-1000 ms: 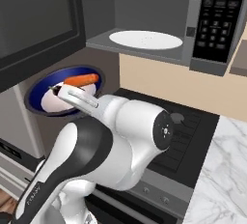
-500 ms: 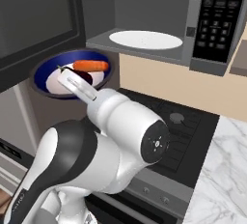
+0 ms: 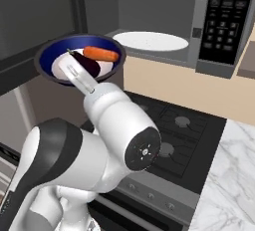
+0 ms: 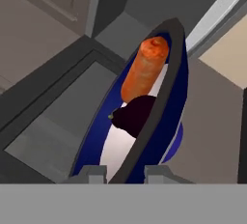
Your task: Place the bowl containing the carrot and eggplant in the microwave. Close the microwave door and press the start button to microwave the meal.
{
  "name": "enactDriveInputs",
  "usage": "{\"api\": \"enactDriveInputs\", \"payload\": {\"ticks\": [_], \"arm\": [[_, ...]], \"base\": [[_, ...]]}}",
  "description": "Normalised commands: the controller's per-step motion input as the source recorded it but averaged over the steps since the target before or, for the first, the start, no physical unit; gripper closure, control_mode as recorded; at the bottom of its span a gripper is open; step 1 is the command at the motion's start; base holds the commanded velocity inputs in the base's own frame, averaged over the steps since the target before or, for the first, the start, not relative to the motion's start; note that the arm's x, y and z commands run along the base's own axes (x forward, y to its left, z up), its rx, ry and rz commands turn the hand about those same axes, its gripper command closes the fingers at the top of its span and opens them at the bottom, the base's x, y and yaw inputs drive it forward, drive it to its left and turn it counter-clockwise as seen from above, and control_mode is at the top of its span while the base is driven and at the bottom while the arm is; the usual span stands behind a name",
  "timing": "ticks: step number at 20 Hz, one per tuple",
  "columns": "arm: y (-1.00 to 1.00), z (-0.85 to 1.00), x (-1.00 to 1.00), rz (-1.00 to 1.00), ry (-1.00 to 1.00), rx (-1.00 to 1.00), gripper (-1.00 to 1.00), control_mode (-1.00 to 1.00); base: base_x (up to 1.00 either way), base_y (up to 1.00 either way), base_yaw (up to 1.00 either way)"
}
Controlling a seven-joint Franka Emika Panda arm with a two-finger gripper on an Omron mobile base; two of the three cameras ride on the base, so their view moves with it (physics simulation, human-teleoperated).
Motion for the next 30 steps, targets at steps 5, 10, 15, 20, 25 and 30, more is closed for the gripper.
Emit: {"api": "enactDriveInputs", "payload": {"ticks": [5, 10, 15, 20, 25, 30], "arm": [[0.05, 0.17, 0.16, -0.08, -0.09, -0.02, 1.00, -1.00], [0.02, 0.16, 0.16, -0.06, -0.06, -0.14, 1.00, -1.00], [0.00, 0.15, 0.24, -0.08, 0.00, -0.17, 1.00, -1.00], [-0.02, 0.18, 0.18, -0.10, 0.01, -0.04, 1.00, -1.00], [0.00, 0.07, 0.12, -0.08, 0.00, 0.02, 1.00, -1.00], [0.00, 0.07, 0.20, -0.12, 0.00, 0.13, 1.00, -1.00]], "base": [[0.00, 0.00, 0.00], [0.00, 0.00, 0.00], [0.00, 0.00, 0.00], [0.00, 0.00, 0.00], [0.00, 0.00, 0.00], [0.00, 0.00, 0.00]]}}
